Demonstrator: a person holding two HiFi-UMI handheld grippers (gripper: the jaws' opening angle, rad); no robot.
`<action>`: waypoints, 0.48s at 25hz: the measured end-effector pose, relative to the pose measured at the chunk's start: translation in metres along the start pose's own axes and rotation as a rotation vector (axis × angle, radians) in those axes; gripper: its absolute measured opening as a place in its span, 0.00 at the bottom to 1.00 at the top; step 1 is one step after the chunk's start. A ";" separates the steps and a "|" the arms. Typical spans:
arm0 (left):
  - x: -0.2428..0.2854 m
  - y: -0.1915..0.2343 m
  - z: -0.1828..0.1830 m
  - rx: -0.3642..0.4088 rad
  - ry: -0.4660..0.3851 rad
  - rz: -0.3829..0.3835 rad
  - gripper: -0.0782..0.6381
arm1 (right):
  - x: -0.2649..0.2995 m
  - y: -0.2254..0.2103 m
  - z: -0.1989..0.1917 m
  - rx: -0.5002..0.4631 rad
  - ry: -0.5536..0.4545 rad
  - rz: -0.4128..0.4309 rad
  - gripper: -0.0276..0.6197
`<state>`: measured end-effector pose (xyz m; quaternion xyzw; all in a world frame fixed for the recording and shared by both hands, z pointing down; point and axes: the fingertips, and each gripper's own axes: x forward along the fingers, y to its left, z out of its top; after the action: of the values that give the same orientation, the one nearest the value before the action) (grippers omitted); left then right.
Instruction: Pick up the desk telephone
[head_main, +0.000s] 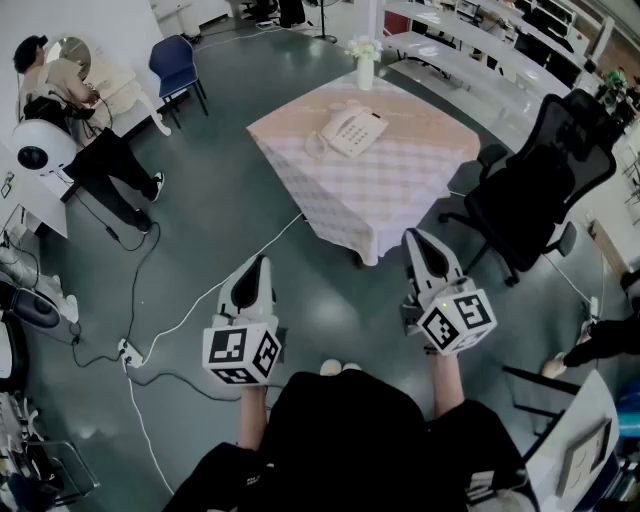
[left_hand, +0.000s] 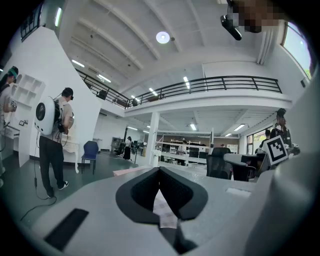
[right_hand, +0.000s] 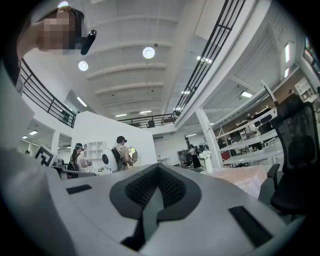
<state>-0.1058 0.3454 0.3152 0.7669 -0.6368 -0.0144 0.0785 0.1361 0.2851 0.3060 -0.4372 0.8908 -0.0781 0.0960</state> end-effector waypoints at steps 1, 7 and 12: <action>-0.001 -0.001 0.000 0.002 0.000 0.000 0.11 | -0.002 -0.001 0.000 -0.004 0.002 -0.001 0.03; -0.002 -0.008 0.001 0.002 0.001 0.005 0.11 | -0.008 -0.005 -0.001 -0.010 0.013 -0.003 0.03; -0.003 -0.012 0.001 -0.002 0.004 0.019 0.11 | -0.009 -0.007 -0.001 -0.002 0.017 0.009 0.03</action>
<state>-0.0952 0.3506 0.3120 0.7607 -0.6439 -0.0130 0.0807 0.1466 0.2883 0.3095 -0.4326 0.8936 -0.0808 0.0883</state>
